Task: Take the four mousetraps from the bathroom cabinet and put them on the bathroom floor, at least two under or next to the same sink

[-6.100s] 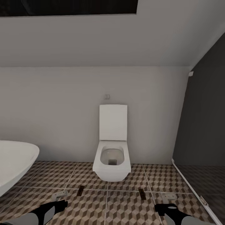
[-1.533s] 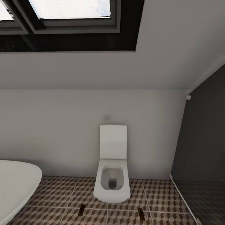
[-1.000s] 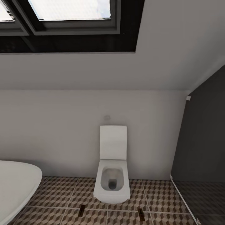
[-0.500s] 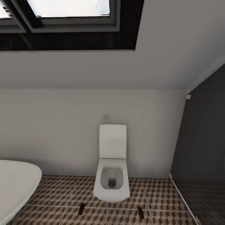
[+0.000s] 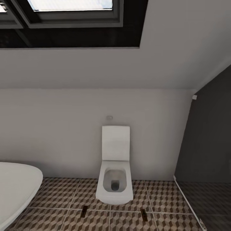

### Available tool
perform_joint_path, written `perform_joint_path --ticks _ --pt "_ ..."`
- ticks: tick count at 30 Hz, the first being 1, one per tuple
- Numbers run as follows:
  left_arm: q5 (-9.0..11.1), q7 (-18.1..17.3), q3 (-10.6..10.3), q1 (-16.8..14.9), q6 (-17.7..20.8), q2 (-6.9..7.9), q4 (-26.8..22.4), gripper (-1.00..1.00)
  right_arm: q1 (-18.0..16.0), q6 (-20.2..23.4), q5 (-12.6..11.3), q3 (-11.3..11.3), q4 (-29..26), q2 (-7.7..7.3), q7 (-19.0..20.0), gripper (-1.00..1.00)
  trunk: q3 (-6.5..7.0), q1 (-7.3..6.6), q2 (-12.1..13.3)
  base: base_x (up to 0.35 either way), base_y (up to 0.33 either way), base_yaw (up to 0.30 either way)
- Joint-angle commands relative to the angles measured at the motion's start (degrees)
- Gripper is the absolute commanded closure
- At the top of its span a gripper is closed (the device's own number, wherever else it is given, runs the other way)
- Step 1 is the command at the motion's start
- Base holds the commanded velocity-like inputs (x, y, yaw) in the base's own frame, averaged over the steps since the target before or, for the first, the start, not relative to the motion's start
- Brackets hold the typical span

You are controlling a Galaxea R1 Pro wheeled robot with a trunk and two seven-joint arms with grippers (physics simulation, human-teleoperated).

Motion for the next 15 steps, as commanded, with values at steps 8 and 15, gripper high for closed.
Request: perform_joint_path --ticks 8,15 --pt "0.30 0.11 -0.54 0.02 -0.12 0.03 -0.20 -1.00 -0.08 -0.32 0.43 -0.09 0.18 0.02 -0.24 -1.00 -0.78 0.00 -0.04 0.000 0.000 0.000" --pt "0.61 0.12 -0.44 0.03 -0.13 0.08 -0.31 -1.00 -0.08 -0.33 0.47 -0.09 0.18 0.02 -0.24 -1.00 -1.38 0.00 -0.04 0.000 0.000 0.000"
